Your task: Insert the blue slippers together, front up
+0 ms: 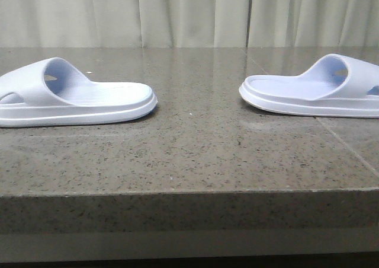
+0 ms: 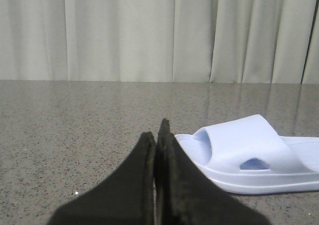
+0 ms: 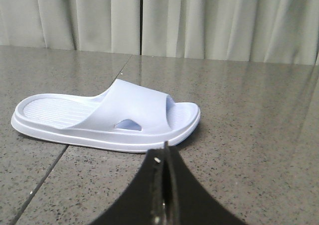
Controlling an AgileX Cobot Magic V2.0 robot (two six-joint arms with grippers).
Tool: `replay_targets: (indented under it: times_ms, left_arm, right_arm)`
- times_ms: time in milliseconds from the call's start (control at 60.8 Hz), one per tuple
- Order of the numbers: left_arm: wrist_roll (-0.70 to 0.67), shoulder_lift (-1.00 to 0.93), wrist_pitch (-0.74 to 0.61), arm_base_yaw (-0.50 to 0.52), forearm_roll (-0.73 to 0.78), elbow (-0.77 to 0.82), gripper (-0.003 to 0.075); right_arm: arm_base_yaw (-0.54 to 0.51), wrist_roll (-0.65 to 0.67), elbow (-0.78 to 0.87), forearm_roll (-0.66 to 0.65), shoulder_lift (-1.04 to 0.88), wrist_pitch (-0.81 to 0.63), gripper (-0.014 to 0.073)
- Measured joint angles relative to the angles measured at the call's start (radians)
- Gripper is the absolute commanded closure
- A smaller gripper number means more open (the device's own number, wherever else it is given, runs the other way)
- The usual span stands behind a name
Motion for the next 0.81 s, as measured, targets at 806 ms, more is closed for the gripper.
replay_targets:
  times_ms: [806]
  left_arm:
    - [0.0, 0.0, 0.0, 0.0, 0.035, 0.0, 0.0741]
  right_arm:
    - [0.0, 0.0, 0.0, 0.0, 0.0, 0.0, 0.0712]
